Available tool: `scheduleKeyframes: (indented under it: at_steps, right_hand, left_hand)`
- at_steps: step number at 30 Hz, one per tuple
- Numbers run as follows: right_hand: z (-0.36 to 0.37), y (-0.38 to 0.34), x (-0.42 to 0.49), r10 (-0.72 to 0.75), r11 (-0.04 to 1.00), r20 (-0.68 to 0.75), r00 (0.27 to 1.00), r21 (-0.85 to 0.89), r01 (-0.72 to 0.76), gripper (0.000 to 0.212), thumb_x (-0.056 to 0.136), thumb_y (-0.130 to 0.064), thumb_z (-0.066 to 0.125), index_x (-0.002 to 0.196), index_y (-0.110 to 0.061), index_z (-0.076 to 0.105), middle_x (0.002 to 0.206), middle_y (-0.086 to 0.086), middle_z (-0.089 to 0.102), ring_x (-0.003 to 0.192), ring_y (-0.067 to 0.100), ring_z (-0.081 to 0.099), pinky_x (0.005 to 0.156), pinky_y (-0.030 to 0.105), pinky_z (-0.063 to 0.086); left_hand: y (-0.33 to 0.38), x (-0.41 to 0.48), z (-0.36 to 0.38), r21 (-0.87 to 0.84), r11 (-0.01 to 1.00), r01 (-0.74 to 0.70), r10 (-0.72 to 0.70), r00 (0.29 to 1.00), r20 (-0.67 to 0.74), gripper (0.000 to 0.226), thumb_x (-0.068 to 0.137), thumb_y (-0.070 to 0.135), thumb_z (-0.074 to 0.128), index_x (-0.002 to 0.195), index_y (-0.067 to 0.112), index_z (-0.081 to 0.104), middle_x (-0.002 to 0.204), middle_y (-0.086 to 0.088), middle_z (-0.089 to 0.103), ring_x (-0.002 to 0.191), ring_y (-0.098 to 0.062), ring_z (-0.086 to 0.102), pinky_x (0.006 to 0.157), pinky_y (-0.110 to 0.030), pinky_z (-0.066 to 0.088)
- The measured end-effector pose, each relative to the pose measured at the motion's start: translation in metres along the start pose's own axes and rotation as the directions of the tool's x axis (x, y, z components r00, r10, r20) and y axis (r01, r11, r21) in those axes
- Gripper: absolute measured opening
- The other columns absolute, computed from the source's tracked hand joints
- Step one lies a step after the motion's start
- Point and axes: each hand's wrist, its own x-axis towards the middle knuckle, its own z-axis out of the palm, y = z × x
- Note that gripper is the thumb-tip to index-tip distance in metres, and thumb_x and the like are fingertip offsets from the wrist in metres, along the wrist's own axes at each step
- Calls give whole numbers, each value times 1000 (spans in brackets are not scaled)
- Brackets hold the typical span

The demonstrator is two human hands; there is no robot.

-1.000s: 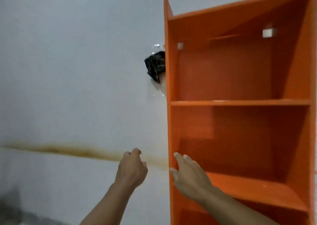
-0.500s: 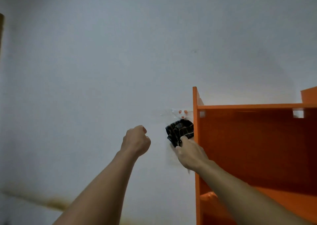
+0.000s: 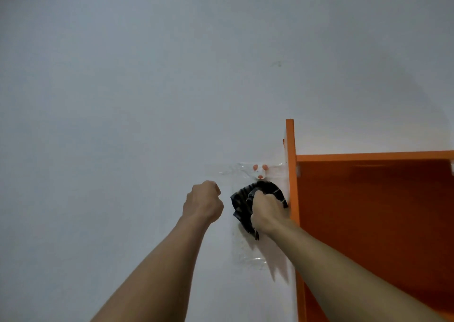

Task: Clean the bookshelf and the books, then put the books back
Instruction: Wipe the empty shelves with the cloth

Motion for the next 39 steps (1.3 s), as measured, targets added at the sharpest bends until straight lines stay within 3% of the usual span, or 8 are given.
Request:
scheduleKeyframes:
  at_steps: [8, 12, 16, 20, 25, 29, 35, 39]
  right_hand:
    - [48, 10, 104, 310, 949, -227, 923, 23, -313, 44, 92, 6, 38, 136, 3, 40, 127, 21, 56, 115, 35, 56, 91, 40, 49]
    - [60, 23, 135, 382, 916, -301, 874, 2, -400, 45, 94, 4, 29, 138, 0, 37, 126, 19, 57, 115, 34, 55, 87, 40, 48]
    - [68, 33, 157, 423, 886, -340, 840, -42, -462, 37, 94, 3, 28, 120, -6, 53, 117, 14, 61, 104, 31, 58, 79, 37, 49]
    - [73, 39, 164, 423, 882, -386, 819, -29, -470, 32, 92, 7, 31, 94, -8, 59, 100, 11, 64, 82, 24, 56, 67, 33, 49]
    - [60, 35, 171, 403, 888, -465, 788, -8, -459, 33, 90, 8, 39, 66, -14, 41, 76, 4, 52, 69, 22, 51, 61, 32, 46]
    - [39, 21, 173, 344, 925, -467, 814, 20, -380, 29, 87, 7, 36, 67, -14, 38, 74, 4, 47, 74, 27, 51, 62, 34, 43]
    - [18, -3, 160, 343, 939, -379, 859, 136, -315, 9, 87, 5, 48, 85, -2, 52, 103, 11, 34, 67, 28, 53, 52, 33, 46]
    - [13, -5, 132, 301, 932, -264, 916, 285, -225, 16, 86, 8, 42, 90, -7, 45, 103, 19, 62, 81, 33, 62, 55, 28, 44]
  left_hand:
    - [-36, 107, 74, -114, 982, -153, 171, 971, 169, 46, 84, 27, 74, 126, 19, 59, 127, -6, 59, 114, -26, 59, 95, -36, 49]
    - [-38, 144, 110, -164, 955, -247, 279, 936, 214, 53, 81, 36, 77, 126, 18, 58, 126, -5, 60, 115, -24, 59, 94, -37, 50]
    - [-36, 167, 139, -137, 938, -319, 342, 916, 207, 30, 82, 35, 73, 104, 17, 64, 106, -6, 67, 98, -28, 63, 79, -35, 53]
    - [-35, 173, 158, -91, 931, -355, 366, 913, 183, 11, 83, 17, 58, 92, 14, 64, 97, -10, 66, 91, -34, 64, 69, -35, 51]
    - [-31, 190, 154, -68, 927, -369, 375, 920, 115, 22, 81, 12, 51, 98, 13, 65, 105, -12, 65, 97, -37, 63, 72, -35, 48]
    - [-28, 205, 123, -67, 930, -362, 366, 929, 48, 21, 80, 17, 54, 97, 12, 65, 105, -16, 66, 99, -39, 63, 77, -35, 50]
    - [-36, 198, 74, -46, 942, -334, 334, 943, -4, 10, 80, 8, 49, 84, 10, 58, 87, -12, 62, 79, -32, 57, 63, -31, 42]
    - [-36, 162, 48, 4, 954, -301, 301, 953, -17, 22, 80, 5, 42, 94, 13, 57, 87, -8, 58, 83, -31, 56, 68, -34, 44]
